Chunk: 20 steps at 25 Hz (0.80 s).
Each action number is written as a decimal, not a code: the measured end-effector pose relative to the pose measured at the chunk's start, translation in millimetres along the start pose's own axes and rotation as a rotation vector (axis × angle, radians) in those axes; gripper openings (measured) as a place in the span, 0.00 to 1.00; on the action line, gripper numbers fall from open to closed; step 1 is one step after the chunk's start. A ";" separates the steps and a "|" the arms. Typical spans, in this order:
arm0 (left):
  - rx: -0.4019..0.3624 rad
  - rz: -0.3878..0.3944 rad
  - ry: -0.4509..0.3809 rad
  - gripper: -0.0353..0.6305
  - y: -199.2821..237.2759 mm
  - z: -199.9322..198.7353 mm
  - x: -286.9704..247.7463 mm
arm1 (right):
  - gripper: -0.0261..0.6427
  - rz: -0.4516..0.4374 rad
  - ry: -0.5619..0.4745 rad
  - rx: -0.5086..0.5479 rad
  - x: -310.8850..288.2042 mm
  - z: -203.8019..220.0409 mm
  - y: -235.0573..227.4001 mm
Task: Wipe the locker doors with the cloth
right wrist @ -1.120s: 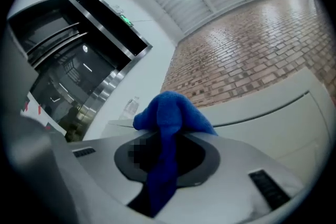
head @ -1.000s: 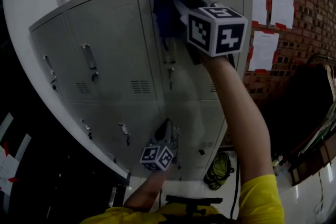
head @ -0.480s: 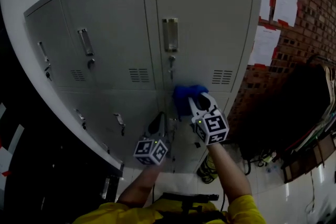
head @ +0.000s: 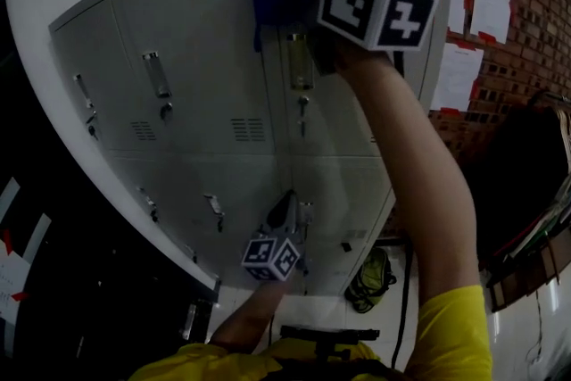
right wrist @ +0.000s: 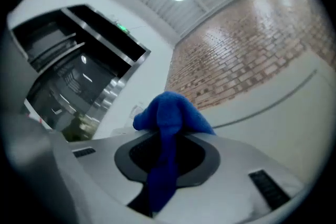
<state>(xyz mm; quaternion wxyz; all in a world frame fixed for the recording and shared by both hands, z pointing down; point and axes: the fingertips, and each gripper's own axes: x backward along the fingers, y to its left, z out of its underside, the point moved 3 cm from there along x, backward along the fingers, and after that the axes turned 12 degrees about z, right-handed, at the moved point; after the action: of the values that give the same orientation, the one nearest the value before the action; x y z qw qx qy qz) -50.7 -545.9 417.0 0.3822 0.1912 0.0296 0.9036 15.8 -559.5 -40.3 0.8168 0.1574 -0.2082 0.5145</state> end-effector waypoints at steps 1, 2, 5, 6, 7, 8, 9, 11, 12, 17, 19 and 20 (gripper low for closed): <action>0.000 -0.003 -0.005 0.04 0.9 -2.1 1.8 | 0.15 0.030 0.015 0.032 -8.8 -0.4 0.2; 0.000 -0.008 -0.011 0.04 2.2 -4.5 4.2 | 0.15 0.051 0.027 0.056 -11.4 4.1 -0.3; -0.008 -0.022 -0.018 0.04 9.8 -8.9 13.5 | 0.15 0.045 0.079 0.064 8.1 44.1 -1.4; -0.010 -0.028 -0.016 0.04 13.7 -8.8 16.4 | 0.15 0.037 0.098 0.059 19.5 64.8 -2.5; -0.011 -0.035 -0.012 0.04 17.8 -7.8 19.2 | 0.15 0.028 0.112 0.052 32.3 86.4 -3.4; -0.009 -0.042 -0.007 0.04 21.5 -6.2 21.9 | 0.15 0.021 0.123 0.035 45.6 107.1 -4.7; -0.007 -0.048 -0.002 0.04 24.7 -4.1 24.5 | 0.15 0.016 0.139 0.009 58.3 126.6 -6.7; 0.003 -0.053 0.001 0.04 27.7 -1.2 27.5 | 0.15 0.003 0.190 -0.041 79.6 160.1 -9.2; 0.005 -0.053 0.001 0.04 27.5 -0.7 27.9 | 0.15 -0.004 0.201 -0.057 88.8 171.6 -8.7; 0.015 -0.052 0.020 0.04 25.3 9.4 31.6 | 0.15 -0.026 0.097 -0.058 146.2 191.0 7.7; 0.028 -0.056 0.035 0.04 26.6 15.8 33.4 | 0.15 -0.002 0.134 -0.028 169.2 216.1 15.7; 0.031 -0.057 0.042 0.04 27.4 17.7 34.4 | 0.15 0.023 0.172 -0.022 176.7 235.8 16.1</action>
<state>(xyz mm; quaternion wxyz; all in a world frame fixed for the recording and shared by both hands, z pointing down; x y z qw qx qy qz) -84.7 -542.7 449.9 0.4042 0.1772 0.0569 0.8956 27.0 -527.0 252.8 0.8273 0.1013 -0.1447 0.5333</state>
